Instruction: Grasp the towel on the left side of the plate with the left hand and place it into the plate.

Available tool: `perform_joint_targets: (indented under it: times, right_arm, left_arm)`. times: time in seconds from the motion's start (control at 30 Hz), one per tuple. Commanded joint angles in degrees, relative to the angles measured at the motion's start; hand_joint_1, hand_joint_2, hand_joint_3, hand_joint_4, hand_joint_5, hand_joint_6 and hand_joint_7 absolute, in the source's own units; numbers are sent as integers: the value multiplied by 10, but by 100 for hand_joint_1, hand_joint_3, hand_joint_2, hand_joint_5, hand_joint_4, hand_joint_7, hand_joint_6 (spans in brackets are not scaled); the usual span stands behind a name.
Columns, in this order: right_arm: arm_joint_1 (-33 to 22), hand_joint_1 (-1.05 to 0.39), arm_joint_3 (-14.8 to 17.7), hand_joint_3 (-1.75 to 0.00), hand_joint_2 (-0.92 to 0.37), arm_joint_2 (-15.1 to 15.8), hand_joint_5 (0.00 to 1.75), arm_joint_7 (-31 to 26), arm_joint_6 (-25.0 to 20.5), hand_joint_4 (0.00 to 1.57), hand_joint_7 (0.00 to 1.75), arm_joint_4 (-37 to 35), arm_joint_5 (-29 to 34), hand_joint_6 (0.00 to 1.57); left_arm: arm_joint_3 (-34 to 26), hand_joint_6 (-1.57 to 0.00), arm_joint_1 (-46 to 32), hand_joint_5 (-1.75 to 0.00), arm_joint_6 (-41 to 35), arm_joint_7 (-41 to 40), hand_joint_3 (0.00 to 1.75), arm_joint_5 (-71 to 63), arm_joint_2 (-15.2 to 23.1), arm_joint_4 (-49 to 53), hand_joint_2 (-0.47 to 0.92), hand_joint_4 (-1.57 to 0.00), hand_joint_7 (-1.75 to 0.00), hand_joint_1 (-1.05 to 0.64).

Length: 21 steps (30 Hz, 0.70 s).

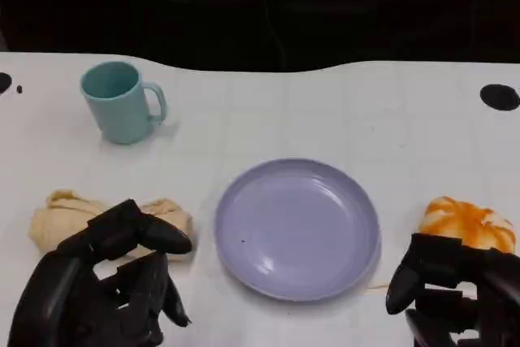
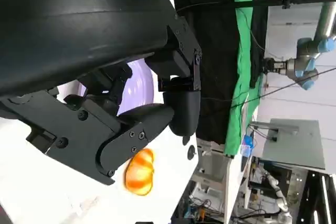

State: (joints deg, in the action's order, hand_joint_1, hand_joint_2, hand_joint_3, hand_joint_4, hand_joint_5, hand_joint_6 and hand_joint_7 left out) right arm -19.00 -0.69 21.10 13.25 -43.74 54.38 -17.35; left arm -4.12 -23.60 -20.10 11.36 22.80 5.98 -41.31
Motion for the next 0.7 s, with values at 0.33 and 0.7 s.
perform_joint_targets:
  times: [0.33, 0.7]
  right_arm:
    - [6, 0, -28, -113, -57, 5, 175, -11, -11, 73, 155, 28, 20, 59]
    - [11, -2, -28, -117, -53, 6, 175, -7, -13, 74, 154, 25, 24, 60]
  left_arm:
    - [-38, -59, 45, -63, -46, 25, 29, -144, 167, -63, 91, -45, -11, -38]
    - [51, -30, 146, -30, -21, 74, 5, -468, 382, -3, 92, -26, 0, -61]
